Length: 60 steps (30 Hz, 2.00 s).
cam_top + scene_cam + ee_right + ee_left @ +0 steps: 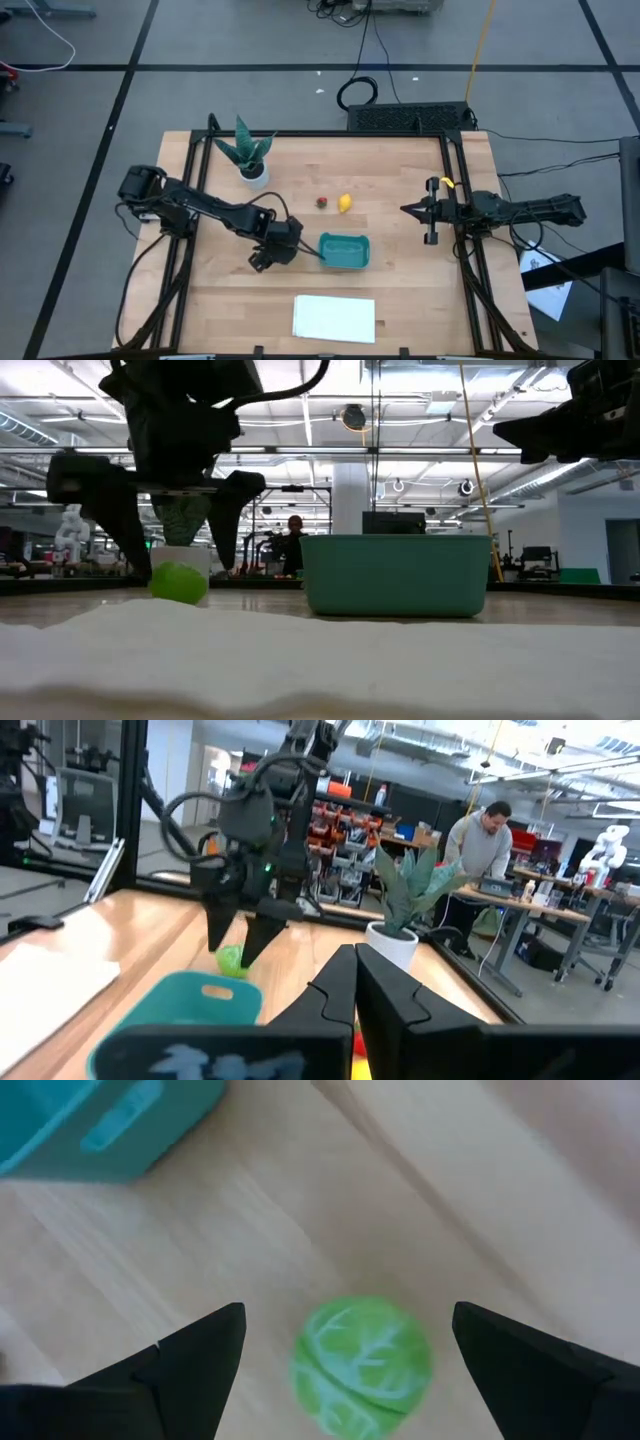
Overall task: Pick and placing Produce into tupperware
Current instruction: Put the cabbage into the blue bin
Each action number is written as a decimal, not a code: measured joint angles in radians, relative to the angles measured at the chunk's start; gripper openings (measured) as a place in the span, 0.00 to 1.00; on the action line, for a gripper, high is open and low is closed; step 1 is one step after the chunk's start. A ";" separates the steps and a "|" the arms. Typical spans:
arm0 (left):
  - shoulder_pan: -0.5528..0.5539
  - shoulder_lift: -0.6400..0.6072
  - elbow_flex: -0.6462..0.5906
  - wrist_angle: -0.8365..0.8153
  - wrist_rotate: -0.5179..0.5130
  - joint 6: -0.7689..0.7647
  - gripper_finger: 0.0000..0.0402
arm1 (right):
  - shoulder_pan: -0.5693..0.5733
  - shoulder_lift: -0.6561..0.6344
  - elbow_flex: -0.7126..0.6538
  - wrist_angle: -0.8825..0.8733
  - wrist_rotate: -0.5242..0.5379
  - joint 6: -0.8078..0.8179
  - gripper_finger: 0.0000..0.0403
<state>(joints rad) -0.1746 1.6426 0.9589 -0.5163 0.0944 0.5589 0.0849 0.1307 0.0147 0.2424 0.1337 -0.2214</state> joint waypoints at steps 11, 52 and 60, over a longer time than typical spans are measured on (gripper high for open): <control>0.066 -0.001 0.050 0.021 0.171 -0.360 0.90 | 0.000 0.003 0.000 0.008 0.000 0.000 0.00; 0.104 -0.002 0.311 -0.318 -0.018 -1.014 0.90 | 0.000 0.004 0.000 -0.053 0.000 0.106 0.00; 0.108 -0.002 0.286 -0.423 -0.021 -1.156 0.90 | 0.000 0.004 0.000 -0.053 0.000 0.127 0.00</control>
<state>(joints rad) -0.0669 1.6409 1.2452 -0.9390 0.0731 -0.5968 0.0849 0.1345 0.0147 0.1890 0.1333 -0.0948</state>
